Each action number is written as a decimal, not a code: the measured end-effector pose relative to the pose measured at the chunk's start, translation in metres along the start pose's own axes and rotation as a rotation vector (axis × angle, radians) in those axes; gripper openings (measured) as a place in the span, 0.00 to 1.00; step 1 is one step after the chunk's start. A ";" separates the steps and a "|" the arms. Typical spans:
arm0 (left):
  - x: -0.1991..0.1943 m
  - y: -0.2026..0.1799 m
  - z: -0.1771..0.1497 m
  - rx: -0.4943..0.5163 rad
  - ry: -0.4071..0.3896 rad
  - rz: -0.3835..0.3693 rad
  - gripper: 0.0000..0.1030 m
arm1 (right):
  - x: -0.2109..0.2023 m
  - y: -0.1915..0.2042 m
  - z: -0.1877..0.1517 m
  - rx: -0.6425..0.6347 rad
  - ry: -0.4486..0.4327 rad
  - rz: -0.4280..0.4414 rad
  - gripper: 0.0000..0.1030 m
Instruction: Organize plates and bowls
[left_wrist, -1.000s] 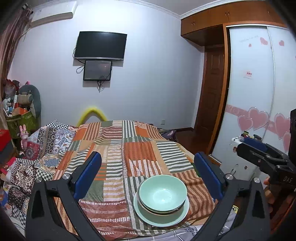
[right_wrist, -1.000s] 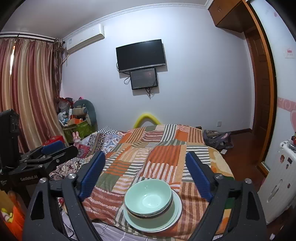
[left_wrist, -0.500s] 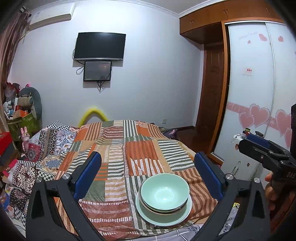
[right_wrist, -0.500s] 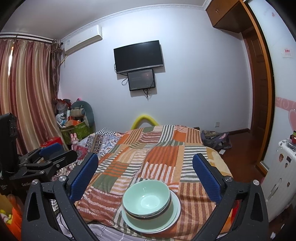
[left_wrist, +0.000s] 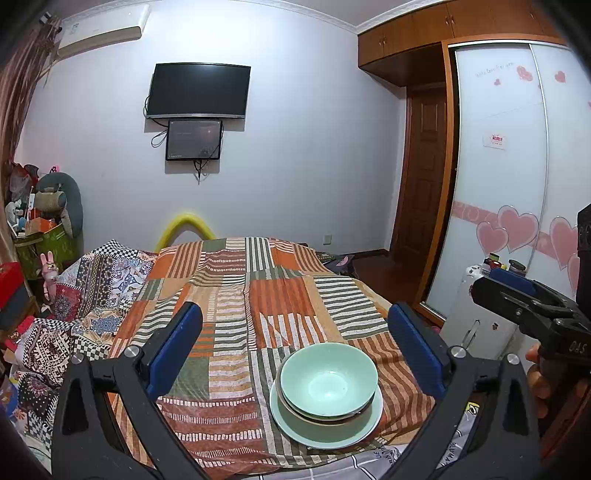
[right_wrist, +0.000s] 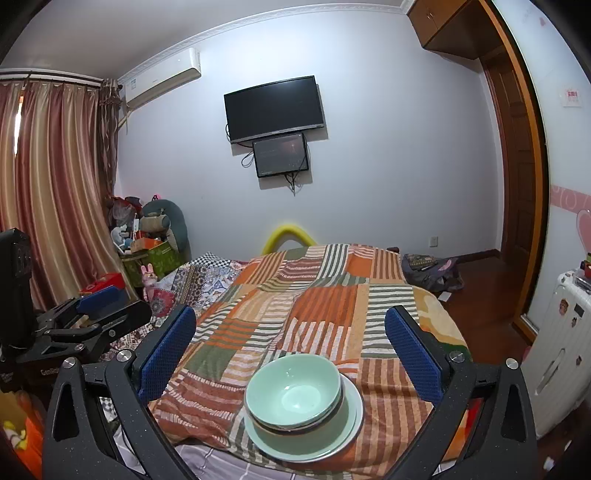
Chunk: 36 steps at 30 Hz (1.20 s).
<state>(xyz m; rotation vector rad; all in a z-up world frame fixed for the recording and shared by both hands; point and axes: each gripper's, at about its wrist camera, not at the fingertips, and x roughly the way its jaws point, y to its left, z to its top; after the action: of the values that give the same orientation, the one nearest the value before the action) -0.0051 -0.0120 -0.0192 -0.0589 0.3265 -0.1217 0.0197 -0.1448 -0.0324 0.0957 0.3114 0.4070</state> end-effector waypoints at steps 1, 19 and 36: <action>0.000 0.000 0.000 0.000 0.000 0.000 0.99 | -0.001 0.000 0.001 0.000 0.000 0.001 0.99; 0.000 -0.001 -0.001 0.014 -0.004 -0.009 1.00 | -0.002 -0.001 0.001 0.001 0.003 0.001 0.99; 0.000 0.005 0.000 -0.009 0.001 -0.040 1.00 | -0.001 -0.004 -0.001 0.004 0.007 -0.004 0.99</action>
<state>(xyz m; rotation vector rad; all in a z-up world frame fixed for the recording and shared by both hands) -0.0044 -0.0067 -0.0199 -0.0744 0.3268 -0.1602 0.0199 -0.1489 -0.0333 0.0971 0.3193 0.4027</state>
